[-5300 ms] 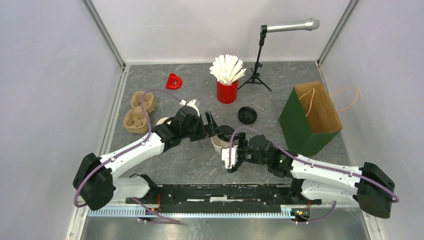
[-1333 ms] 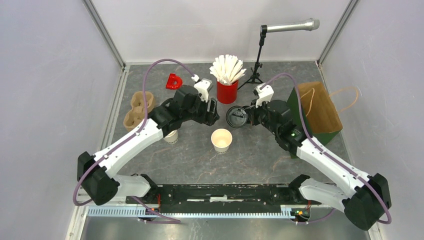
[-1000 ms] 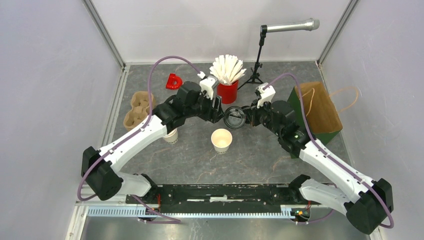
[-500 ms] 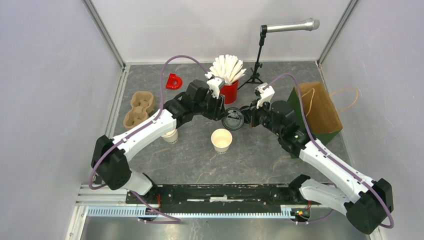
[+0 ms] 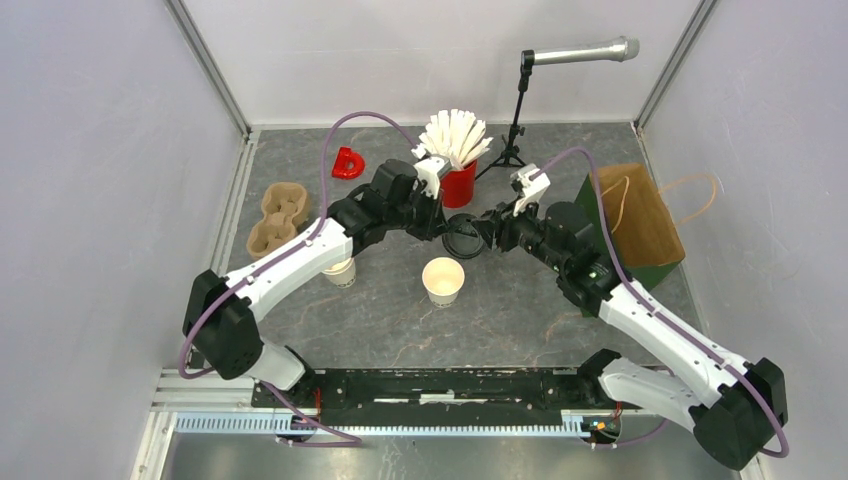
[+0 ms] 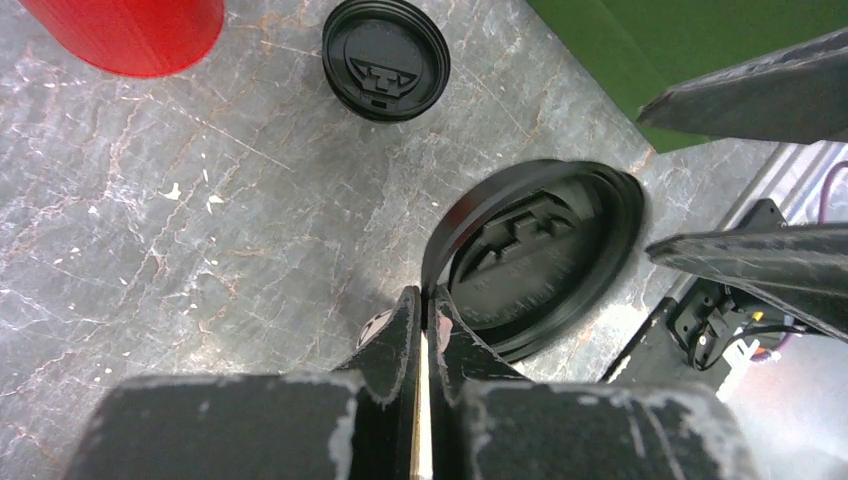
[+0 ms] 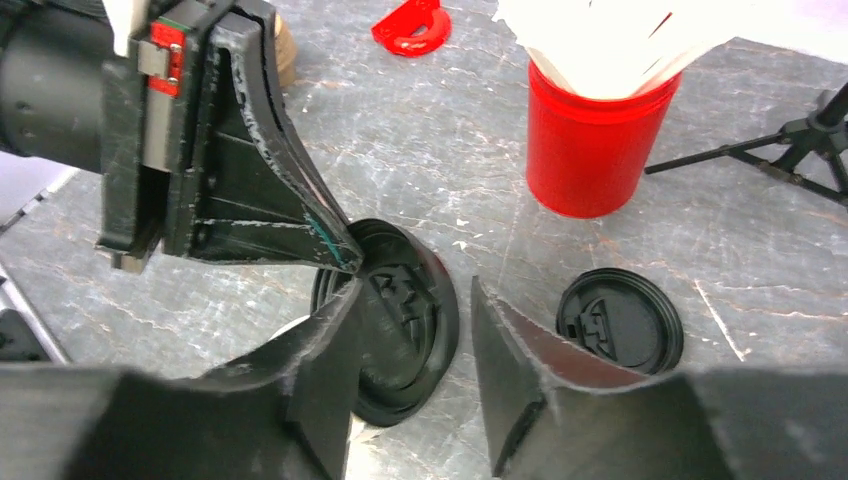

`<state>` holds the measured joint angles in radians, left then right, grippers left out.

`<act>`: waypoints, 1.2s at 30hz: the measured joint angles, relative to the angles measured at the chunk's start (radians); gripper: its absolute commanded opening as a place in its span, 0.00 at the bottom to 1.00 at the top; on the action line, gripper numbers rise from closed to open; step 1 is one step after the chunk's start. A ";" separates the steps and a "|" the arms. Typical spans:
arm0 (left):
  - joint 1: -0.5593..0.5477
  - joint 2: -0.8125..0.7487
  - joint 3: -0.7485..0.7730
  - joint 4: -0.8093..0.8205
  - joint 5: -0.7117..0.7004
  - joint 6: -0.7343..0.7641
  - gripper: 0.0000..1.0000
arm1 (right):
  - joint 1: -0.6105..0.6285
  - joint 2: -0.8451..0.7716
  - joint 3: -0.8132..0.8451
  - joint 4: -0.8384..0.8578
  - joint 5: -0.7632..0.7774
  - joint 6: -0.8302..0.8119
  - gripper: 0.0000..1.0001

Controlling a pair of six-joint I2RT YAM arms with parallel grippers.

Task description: Pack the takeout coffee

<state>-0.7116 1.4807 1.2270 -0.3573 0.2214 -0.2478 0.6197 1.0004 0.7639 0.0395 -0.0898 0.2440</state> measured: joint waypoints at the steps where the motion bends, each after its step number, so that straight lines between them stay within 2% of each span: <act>1: 0.005 0.000 -0.002 -0.001 0.011 0.000 0.02 | 0.000 -0.006 -0.007 0.013 -0.003 -0.006 0.74; 2: 0.013 -0.001 -0.006 -0.001 0.026 -0.001 0.02 | 0.000 -0.019 -0.016 0.022 -0.006 -0.011 0.83; 3: 0.024 -0.002 -0.012 -0.001 0.044 -0.002 0.02 | 0.000 -0.037 -0.028 0.036 -0.011 -0.024 0.89; 6: 0.070 -0.028 -0.051 0.004 0.110 -0.010 0.02 | 0.000 -0.122 -0.084 0.108 -0.046 -0.080 0.98; 11: 0.172 -0.152 -0.131 0.031 0.261 -0.052 0.02 | 0.000 -0.289 -0.241 0.353 -0.241 -0.239 0.98; 17: 0.219 -0.272 -0.142 0.134 0.478 -0.190 0.02 | 0.002 -0.409 -0.517 0.795 -0.469 -0.390 0.98; 22: 0.216 -0.288 -0.210 0.325 0.639 -0.422 0.02 | 0.006 -0.352 -0.525 1.002 -0.622 -0.517 0.98; 27: 0.203 -0.288 -0.294 0.462 0.710 -0.618 0.02 | 0.025 -0.233 -0.521 1.212 -0.641 -0.523 0.98; 36: 0.159 -0.288 -0.317 0.571 0.750 -0.751 0.02 | 0.138 -0.133 -0.487 1.276 -0.586 -0.654 0.98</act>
<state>-0.5526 1.1927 0.9104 0.2142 0.9710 -0.9989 0.7574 0.8677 0.2771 1.3155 -0.6762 -0.4099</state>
